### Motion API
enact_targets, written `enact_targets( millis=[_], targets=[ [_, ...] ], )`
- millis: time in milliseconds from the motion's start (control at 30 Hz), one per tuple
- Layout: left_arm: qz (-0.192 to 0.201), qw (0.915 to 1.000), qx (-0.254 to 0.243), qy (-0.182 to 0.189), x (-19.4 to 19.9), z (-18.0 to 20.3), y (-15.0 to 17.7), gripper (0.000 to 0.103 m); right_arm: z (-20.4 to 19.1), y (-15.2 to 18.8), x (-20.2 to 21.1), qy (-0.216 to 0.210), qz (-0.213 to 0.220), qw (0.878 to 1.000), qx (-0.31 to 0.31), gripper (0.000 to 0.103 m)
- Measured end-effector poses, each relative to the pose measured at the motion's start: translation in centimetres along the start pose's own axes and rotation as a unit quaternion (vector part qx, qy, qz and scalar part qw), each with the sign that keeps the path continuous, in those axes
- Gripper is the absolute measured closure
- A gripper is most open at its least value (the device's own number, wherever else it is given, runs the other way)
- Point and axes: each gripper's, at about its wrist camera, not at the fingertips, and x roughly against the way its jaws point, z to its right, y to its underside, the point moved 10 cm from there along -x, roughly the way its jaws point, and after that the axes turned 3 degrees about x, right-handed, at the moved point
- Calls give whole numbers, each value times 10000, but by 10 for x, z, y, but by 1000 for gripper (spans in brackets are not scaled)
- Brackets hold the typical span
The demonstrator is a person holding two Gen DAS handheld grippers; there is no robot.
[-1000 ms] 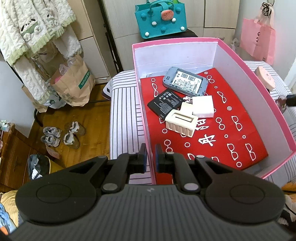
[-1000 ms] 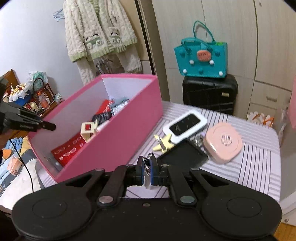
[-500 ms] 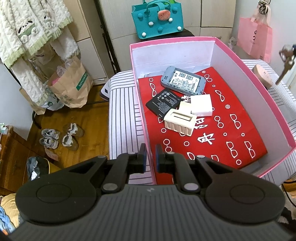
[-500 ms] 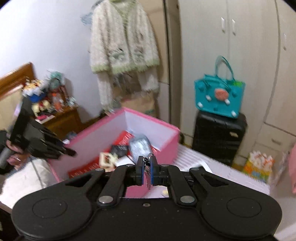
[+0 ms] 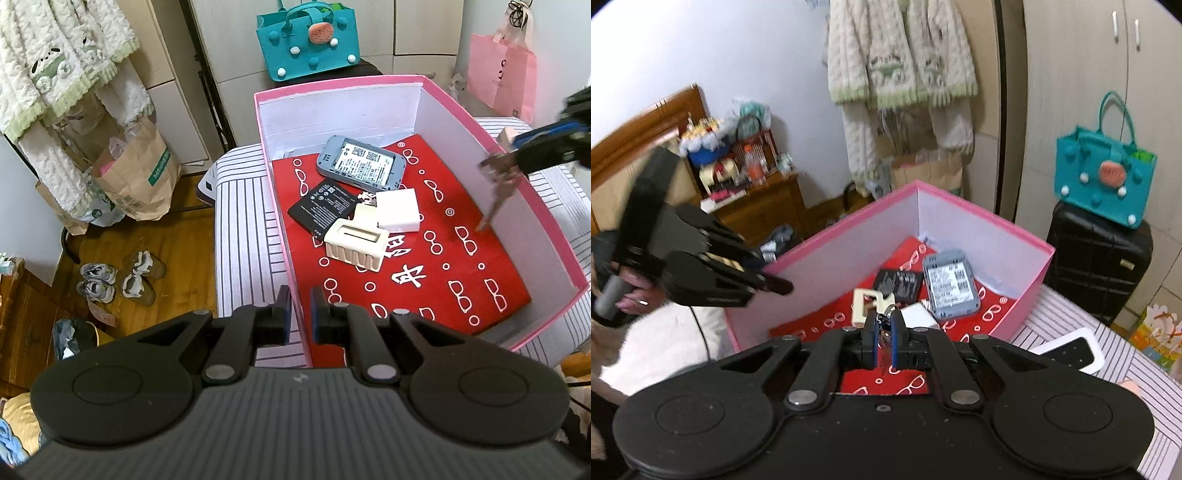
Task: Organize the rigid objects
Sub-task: 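Carry the keys into the pink box and open the right gripper, then grasp the pink round case with the right gripper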
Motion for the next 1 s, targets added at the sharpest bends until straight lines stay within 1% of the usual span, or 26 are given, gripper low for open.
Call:
enact_targets(
  millis=[100,233,300,400,567,700,833,967,1000],
  targets=[
    [-14,10000,-29,-1,1,0,1,94,5,3,-19,-10,-242,9997,10,95],
    [-14,10000,-11,11,1,0,1,94,14,5,-39,144,-449,9989,58,95],
    [-18,10000,7,5,1,1,0,94,20,4,-45,289,-436,9986,13,95],
    [-13,10000,-22,-26,1,1,0,94,29,0,-42,584,-283,9978,95,90],
    [-5,10000,75,10,1,0,0,94,39,-7,-18,632,110,9979,-107,90],
    [2,9998,173,36,1,-2,1,94,50,-1,10,793,391,9957,-279,87],
    [7,9997,240,36,1,-3,1,94,70,18,34,1068,538,9914,-530,81],
    [4,9995,305,16,0,-3,1,94,100,45,56,1381,604,9839,-964,76],
    [1,9995,316,7,0,-3,0,94,109,53,60,1477,602,9812,-1089,72]
  ],
)
